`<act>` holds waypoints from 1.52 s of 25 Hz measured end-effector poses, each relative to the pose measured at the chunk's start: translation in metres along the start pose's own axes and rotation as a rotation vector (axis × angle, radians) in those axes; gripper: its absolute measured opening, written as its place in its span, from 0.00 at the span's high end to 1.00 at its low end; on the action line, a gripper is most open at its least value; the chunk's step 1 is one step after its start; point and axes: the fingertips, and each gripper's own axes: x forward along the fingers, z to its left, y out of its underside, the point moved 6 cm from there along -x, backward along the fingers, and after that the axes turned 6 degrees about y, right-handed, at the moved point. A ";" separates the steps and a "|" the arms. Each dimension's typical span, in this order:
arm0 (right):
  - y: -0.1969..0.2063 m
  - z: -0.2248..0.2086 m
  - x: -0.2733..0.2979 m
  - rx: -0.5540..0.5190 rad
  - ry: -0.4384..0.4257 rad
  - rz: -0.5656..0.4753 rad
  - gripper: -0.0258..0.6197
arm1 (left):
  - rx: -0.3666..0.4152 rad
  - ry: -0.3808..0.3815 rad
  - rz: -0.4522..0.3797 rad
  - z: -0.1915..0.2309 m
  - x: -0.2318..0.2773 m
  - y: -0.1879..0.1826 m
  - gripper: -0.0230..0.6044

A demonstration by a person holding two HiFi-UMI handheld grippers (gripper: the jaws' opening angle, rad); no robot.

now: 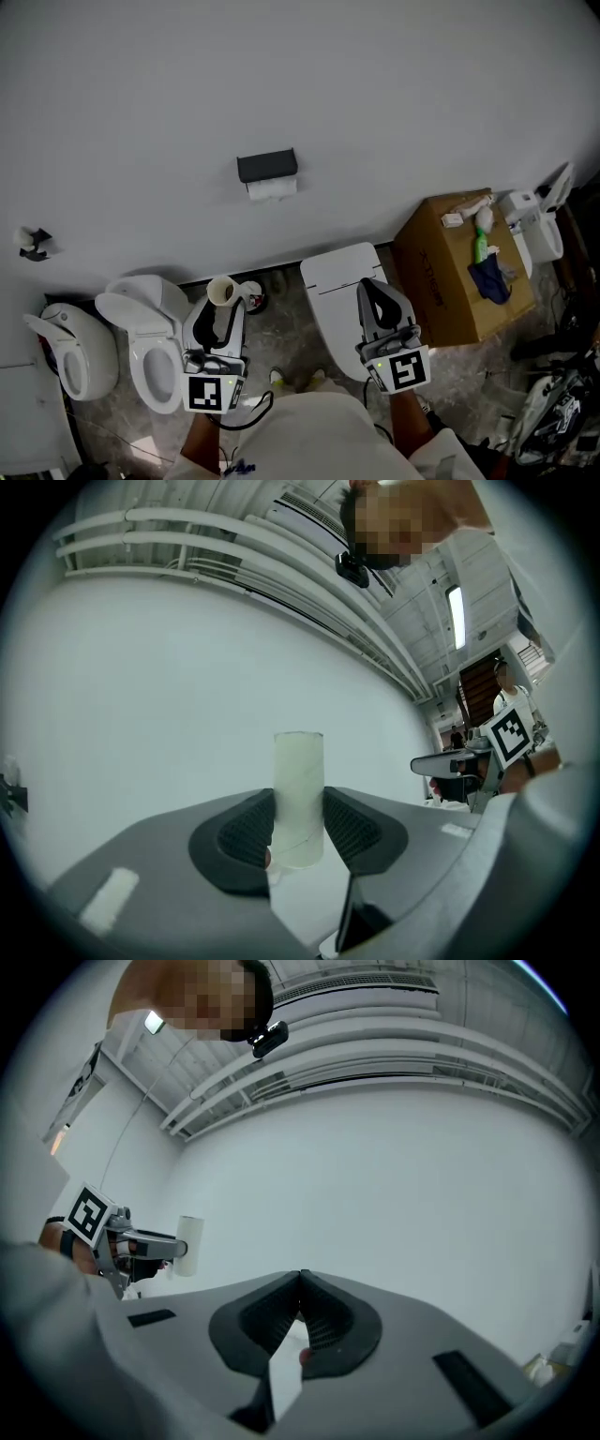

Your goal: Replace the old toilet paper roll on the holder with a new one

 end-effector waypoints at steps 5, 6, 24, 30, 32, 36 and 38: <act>0.004 0.004 0.012 0.002 0.019 0.025 0.96 | -0.014 -0.017 0.003 0.021 -0.008 0.006 0.69; 0.005 0.005 0.012 0.002 0.021 0.032 0.96 | -0.017 -0.015 0.006 0.022 -0.010 0.008 0.69; 0.011 0.005 0.030 -0.004 0.063 0.055 0.96 | -0.028 0.053 0.021 0.035 0.015 0.021 0.69; 0.012 0.003 0.033 -0.017 0.060 0.064 0.96 | -0.026 0.062 0.033 0.036 0.021 0.025 0.69; 0.013 0.002 0.036 -0.021 0.056 0.065 0.96 | -0.026 0.064 0.039 0.036 0.023 0.026 0.69; 0.014 0.003 0.040 -0.026 0.049 0.071 0.96 | -0.023 0.069 0.042 0.038 0.025 0.026 0.69; 0.012 0.006 0.040 -0.024 0.047 0.069 0.96 | -0.022 0.070 0.042 0.038 0.023 0.026 0.69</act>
